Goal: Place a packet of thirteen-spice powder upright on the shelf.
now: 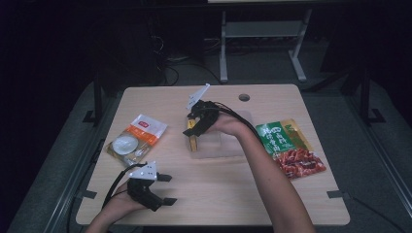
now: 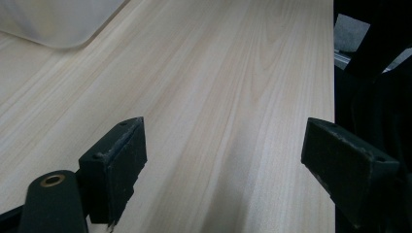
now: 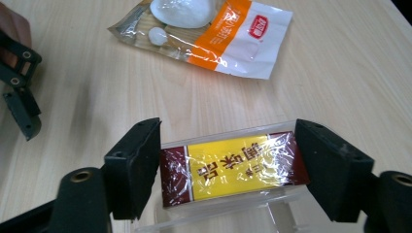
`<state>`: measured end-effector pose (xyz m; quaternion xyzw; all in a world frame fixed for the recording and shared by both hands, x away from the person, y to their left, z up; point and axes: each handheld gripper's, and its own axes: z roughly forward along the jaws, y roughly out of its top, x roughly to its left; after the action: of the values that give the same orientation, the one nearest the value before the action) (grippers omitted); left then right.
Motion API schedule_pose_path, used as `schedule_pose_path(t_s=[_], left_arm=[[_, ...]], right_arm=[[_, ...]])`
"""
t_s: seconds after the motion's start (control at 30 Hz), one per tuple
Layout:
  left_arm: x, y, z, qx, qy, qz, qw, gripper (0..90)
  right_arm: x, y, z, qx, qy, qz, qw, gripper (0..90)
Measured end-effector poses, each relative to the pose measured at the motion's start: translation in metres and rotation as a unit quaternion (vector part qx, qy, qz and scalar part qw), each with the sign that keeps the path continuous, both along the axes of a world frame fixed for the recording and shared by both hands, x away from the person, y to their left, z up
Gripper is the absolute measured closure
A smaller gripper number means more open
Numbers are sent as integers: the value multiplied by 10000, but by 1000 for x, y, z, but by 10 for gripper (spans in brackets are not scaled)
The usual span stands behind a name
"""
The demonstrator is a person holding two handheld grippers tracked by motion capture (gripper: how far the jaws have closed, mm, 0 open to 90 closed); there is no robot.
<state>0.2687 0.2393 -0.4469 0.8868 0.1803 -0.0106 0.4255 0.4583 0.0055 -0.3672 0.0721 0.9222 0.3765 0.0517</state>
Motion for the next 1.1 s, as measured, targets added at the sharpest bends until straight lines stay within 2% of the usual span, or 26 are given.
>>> schedule_pose_path(t_s=[0.3, 0.4, 0.57, 0.6, 0.63, 0.7, 0.73, 0.83, 0.9, 1.0, 1.03, 1.1], left_arm=[[0, 2, -1, -33, -14, 45, 10000, 159], [0, 3, -1, -27, -31, 79, 10000, 159], [1, 2, -2, -13, -20, 52, 10000, 159], [1, 2, -2, -7, 24, 64, 10000, 159], [1, 2, -3, 15, 14, 80, 10000, 158], [1, 3, -2, 20, 36, 88, 10000, 158], [1, 2, -2, 19, 30, 91, 10000, 158], [1, 2, -2, 42, -50, 70, 10000, 158], [1, 1, -2, 55, -20, 83, 9999, 158], [0, 0, -3, 51, 5, 103, 9999, 158], [0, -1, -3, 38, 19, 120, 9999, 158], [-1, 0, -3, 47, 24, 124, 9999, 158]], right_arm=[[-6, -12, 11, 171, -91, -142, 9997, 164], [-12, -20, 15, 276, -56, -282, 9992, 154], [-26, -36, 21, 343, -144, -485, 9981, 151], [-27, -41, 21, 340, -219, -478, 9980, 153], [-30, -45, 21, 345, -169, -522, 9979, 152], [-34, -53, 20, 369, -224, -570, 9974, 153], [-38, -58, 19, 416, -121, -678, 9968, 153], [-44, -68, 18, 451, -174, -721, 9962, 153], [-50, -74, 18, 510, -110, -802, 9954, 152], [-58, -80, 18, 349, -114, -977, 9945, 149], [-62, -82, 18, 348, -180, -1011, 9941, 156], [-69, -87, 15, 364, -100, -1047, 9938, 155]])
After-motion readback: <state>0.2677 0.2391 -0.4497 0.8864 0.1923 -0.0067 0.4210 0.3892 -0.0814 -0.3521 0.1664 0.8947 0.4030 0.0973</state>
